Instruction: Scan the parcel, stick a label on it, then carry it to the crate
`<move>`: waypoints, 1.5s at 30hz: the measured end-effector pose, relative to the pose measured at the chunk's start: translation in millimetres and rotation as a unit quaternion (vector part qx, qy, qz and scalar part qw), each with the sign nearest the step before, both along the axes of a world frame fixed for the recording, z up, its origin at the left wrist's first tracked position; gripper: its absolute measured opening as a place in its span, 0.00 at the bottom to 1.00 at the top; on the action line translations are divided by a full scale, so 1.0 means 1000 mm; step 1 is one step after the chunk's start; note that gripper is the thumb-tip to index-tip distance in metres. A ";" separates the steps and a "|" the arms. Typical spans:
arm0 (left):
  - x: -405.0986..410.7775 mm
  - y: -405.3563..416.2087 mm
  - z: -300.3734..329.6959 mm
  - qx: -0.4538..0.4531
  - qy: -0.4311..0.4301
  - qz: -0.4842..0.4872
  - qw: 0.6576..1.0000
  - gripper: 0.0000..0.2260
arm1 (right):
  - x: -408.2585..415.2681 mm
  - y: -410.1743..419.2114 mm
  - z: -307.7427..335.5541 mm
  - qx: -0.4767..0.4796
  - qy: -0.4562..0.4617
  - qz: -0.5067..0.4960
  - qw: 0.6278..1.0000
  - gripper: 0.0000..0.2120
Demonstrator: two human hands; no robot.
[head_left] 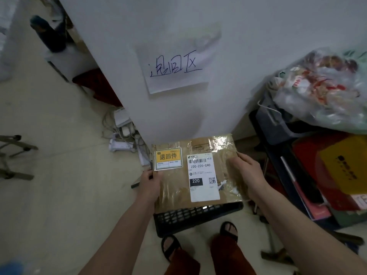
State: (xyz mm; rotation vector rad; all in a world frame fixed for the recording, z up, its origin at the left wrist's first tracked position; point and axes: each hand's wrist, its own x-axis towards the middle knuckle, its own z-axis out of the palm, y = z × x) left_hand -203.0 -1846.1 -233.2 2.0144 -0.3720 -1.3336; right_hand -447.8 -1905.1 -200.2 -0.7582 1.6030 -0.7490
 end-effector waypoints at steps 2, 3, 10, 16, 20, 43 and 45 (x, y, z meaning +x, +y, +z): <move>-0.004 -0.007 -0.028 0.009 -0.007 0.009 1.000 0.11 | 0.000 -0.012 -0.027 0.011 0.005 0.009 1.000 0.07; -0.007 -0.009 -0.043 0.013 -0.012 0.016 1.000 0.11 | -0.001 -0.017 -0.042 0.016 0.005 0.012 1.000 0.07; -0.024 -0.012 -0.162 0.066 -0.011 0.051 0.996 0.14 | -0.007 -0.042 -0.159 0.062 0.012 0.018 0.998 0.07; -0.038 -0.015 -0.263 0.113 -0.008 0.057 0.992 0.16 | -0.013 -0.047 -0.270 0.129 0.007 0.002 0.992 0.06; -0.040 -0.024 -0.326 0.131 0.016 0.054 0.990 0.17 | -0.019 -0.046 -0.341 0.180 -0.009 -0.015 0.984 0.11; -0.028 -0.053 -0.472 0.104 0.138 0.046 0.984 0.17 | -0.007 -0.083 -0.496 0.242 -0.006 0.133 0.961 0.14; -0.029 -0.057 -0.456 0.107 0.074 0.042 0.991 0.14 | -0.001 -0.084 -0.480 0.224 0.045 0.146 0.963 0.14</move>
